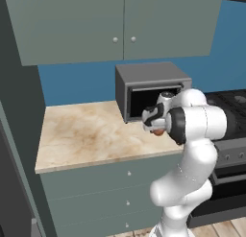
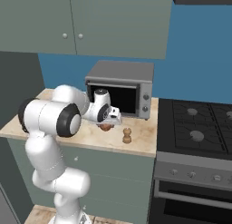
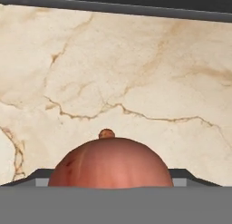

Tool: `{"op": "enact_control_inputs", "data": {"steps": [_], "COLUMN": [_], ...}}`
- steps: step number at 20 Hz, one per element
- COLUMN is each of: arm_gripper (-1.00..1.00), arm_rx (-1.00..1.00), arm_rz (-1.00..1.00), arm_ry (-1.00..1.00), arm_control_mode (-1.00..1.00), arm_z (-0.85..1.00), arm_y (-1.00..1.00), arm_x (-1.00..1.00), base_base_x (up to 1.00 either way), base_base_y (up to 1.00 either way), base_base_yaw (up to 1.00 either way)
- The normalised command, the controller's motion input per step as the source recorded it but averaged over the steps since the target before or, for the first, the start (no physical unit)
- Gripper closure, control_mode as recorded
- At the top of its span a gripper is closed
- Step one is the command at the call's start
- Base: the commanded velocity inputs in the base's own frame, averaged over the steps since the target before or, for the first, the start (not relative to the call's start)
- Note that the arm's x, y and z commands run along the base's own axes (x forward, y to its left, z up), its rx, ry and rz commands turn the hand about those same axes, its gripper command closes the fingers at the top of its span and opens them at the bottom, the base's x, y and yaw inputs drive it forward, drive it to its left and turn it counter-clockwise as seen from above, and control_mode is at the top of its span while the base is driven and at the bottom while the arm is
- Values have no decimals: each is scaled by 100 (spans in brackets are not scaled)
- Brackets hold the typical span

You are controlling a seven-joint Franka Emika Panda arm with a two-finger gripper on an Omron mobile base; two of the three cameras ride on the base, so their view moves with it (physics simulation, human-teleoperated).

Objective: Place the corn and onion inside the fridge drawer. Close the drawer after placing the vegetables.

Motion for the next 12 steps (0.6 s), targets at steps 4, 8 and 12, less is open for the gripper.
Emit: {"op": "enact_control_inputs", "data": {"steps": [4, 8, 12], "arm_gripper": [100, 100, 100], "arm_rx": [0, 0, 0], "arm_rz": [0, 0, 0], "arm_ry": [-28, -28, -29], "arm_control_mode": [-100, -100, -100], "arm_z": [87, 91, 68], "arm_y": [12, 13, 1], "arm_x": [-59, -85, -99], "base_base_x": [0, 0, 0], "base_base_y": [0, 0, 0], "base_base_yaw": [0, 0, 0]}}
